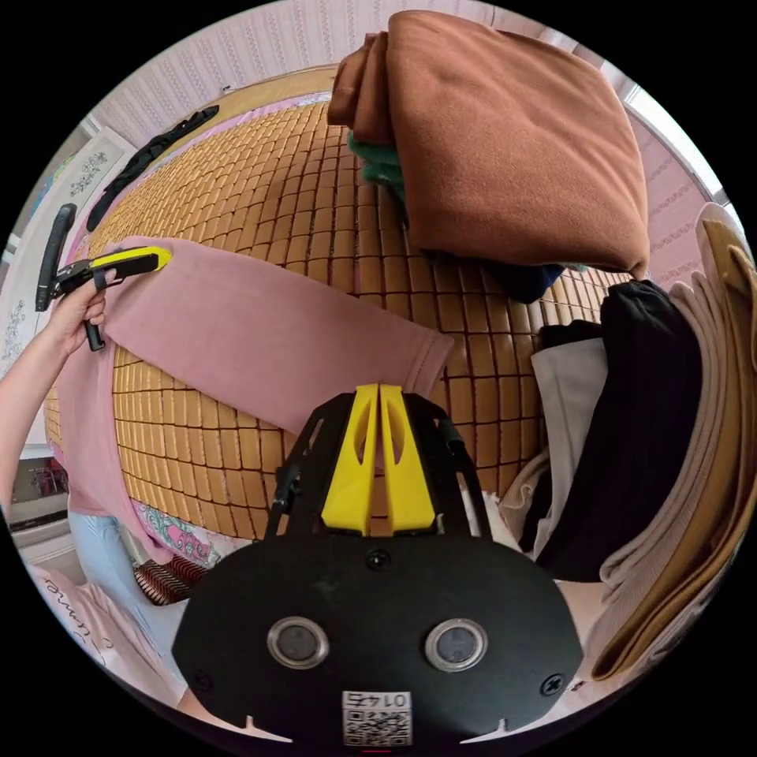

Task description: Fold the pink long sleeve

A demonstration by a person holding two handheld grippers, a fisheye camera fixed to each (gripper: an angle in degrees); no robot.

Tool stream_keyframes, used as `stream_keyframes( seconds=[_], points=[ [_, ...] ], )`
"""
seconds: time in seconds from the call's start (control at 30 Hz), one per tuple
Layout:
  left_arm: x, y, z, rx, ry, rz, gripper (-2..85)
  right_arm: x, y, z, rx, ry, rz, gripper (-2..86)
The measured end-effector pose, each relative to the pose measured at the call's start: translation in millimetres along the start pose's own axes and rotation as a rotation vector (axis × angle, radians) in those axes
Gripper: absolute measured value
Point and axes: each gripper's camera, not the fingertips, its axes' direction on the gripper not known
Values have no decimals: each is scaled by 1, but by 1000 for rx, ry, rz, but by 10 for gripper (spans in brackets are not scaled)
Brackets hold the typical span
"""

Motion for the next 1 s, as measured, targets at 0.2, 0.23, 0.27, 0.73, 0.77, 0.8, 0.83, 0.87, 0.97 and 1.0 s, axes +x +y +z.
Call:
stream_keyframes(
  seconds=[0.2, 0.23, 0.27, 0.73, 0.77, 0.8, 0.83, 0.87, 0.97, 1.0],
  points=[
    [-16, 19, -20, 63, 61, -38, 5, 14, 0, 32, 43, -100, 44, -9],
    [-26, 27, -39, 148, 64, -108, 1, 12, -1, 36, 43, -94, 41, -9],
    [-37, 39, -62, 243, 95, -132, -4, 9, -2, 42, 44, -79, 31, -9],
    [-222, 382, -309, 477, -251, -690, 44, -112, -24, 109, 239, -123, -295, -1],
    [-232, 417, -320, 458, -270, -731, 48, -132, -24, 116, 263, -190, -344, 0],
    [-236, 433, -324, 445, -287, -748, 48, -154, -25, 124, 279, -255, -386, 1],
    [-242, 461, -330, 405, -336, -778, 49, -166, -25, 129, 283, -289, -405, 2],
    [-247, 484, -333, 366, -381, -796, 49, -191, -27, 141, 278, -359, -444, 5],
    [-265, 522, -331, 333, -405, -834, 49, -270, -36, 176, 221, -527, -585, 14],
    [-270, 526, -330, 337, -389, -839, 49, -307, -45, 190, 168, -561, -646, 19]
  ],
)
